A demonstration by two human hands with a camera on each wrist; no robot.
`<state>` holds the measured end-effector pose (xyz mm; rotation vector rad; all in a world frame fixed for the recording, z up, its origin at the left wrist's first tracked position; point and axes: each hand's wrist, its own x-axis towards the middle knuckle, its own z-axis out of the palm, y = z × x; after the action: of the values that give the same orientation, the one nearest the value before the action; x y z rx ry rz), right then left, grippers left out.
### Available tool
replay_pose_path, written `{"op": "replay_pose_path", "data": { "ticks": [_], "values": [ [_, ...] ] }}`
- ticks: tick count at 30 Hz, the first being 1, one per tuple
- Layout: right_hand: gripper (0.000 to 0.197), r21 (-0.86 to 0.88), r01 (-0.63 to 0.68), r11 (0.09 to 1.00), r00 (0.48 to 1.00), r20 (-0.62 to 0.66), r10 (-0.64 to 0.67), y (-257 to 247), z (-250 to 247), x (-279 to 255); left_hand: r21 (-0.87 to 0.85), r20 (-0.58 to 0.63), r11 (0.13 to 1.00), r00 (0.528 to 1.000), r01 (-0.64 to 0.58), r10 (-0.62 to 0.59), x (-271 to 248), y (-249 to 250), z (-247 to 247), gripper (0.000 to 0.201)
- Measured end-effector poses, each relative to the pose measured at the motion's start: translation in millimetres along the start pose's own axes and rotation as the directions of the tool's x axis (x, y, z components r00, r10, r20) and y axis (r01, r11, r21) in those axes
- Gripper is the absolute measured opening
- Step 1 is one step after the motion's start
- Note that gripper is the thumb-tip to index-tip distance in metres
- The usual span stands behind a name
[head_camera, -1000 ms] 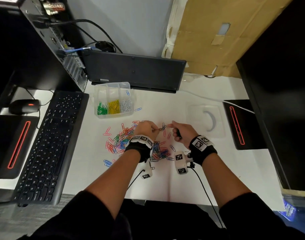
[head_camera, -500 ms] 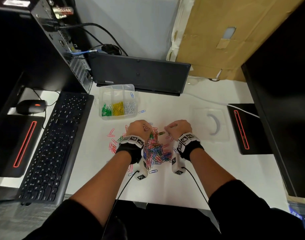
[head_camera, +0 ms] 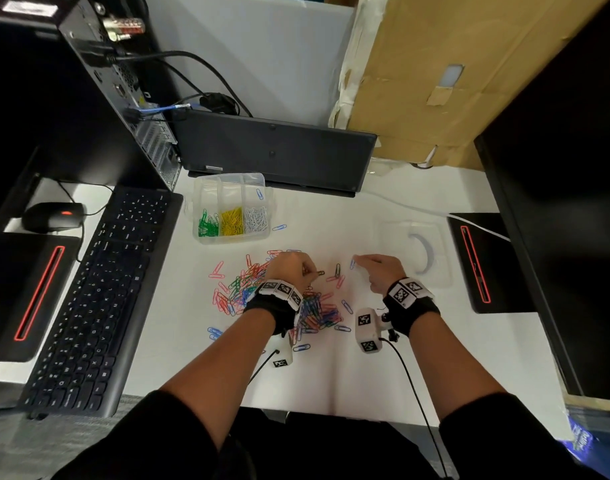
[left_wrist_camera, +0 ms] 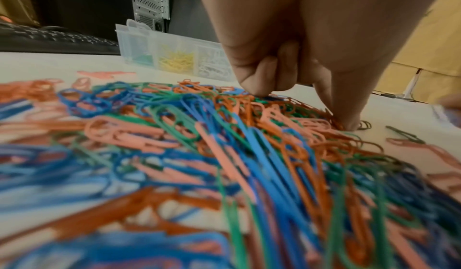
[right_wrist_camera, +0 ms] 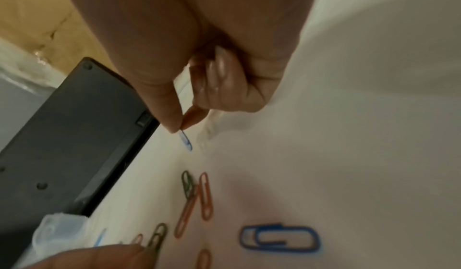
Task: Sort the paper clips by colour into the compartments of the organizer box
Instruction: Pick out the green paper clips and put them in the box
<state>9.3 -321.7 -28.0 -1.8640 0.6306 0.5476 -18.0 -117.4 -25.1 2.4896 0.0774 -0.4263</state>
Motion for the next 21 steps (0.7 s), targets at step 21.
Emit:
{"op": "replay_pose_path", "data": {
  "ticks": [21],
  "values": [
    [0.017, -0.28, 0.198, 0.939, 0.973, 0.173, -0.153, -1, 20, -15, 0.083, -0.006, 0.994, 0.997, -0.077, 0.078, 1, -7, -4, 0.009]
  ]
}}
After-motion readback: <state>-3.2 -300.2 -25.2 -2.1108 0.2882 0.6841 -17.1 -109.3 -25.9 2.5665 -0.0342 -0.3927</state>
